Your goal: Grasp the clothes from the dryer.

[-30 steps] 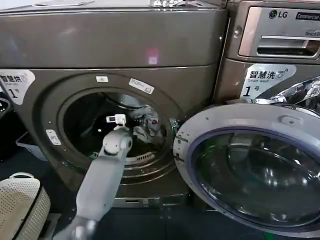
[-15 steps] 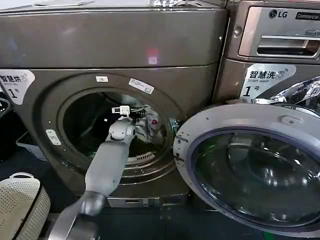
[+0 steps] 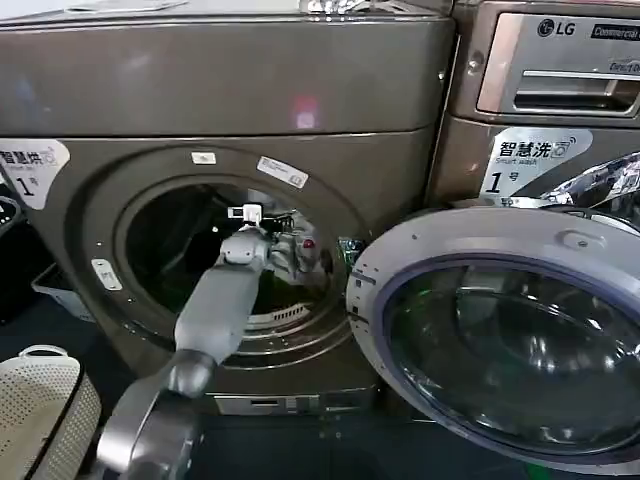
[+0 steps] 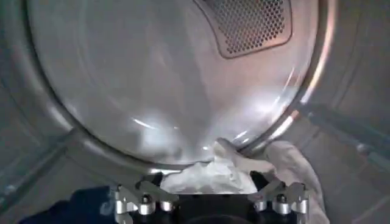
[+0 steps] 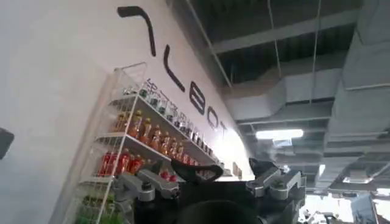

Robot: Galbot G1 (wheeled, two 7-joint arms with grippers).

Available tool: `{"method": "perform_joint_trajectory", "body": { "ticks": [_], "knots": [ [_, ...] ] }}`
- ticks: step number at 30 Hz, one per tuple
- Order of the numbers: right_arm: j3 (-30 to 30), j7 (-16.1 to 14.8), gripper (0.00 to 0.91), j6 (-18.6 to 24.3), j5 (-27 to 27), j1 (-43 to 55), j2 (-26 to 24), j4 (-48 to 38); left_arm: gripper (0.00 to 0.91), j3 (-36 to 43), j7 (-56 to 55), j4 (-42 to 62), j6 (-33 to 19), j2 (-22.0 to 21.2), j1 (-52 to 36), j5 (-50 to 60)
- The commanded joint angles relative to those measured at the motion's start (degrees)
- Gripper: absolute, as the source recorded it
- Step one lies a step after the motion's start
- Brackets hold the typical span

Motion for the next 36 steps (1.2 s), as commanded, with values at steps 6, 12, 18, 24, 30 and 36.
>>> {"method": "perform_joint_trajectory", "body": {
  "ticks": [6, 12, 18, 24, 30, 36],
  "knots": [
    [-0.75, -0.08, 0.907, 0.03, 0.17, 0.53, 0.31, 0.73, 0.907, 7.47, 20.63, 15.12, -0.09, 1.14, -11.01, 2.40],
    [-0.51, -0.25, 0.907, 0.07, 0.43, 0.36, 0.31, 0.74, 0.907, 15.01, 31.64, 18.97, -2.38, 2.16, -13.49, 8.35],
    [-0.51, -0.29, 0.907, 0.09, 0.55, 0.31, 0.39, 1.03, 0.907, 21.92, 40.57, 21.14, -7.70, 3.82, -13.98, 11.09],
    [-0.49, -0.34, 0.907, 0.12, 0.54, 0.23, 0.47, 1.08, 0.907, 26.26, 49.54, 23.09, -12.87, 4.92, -15.64, 11.43],
    [-0.17, -0.44, 0.907, 0.11, 0.64, -0.15, 0.40, 1.20, 0.907, 31.28, 55.49, 26.30, -16.64, 4.99, -16.78, 14.35],
    [0.11, -0.53, 0.907, 0.10, 0.65, -0.44, 0.42, 1.11, 0.907, 34.23, 62.66, 27.72, -20.56, 5.20, -17.57, 16.49]
  ]
}}
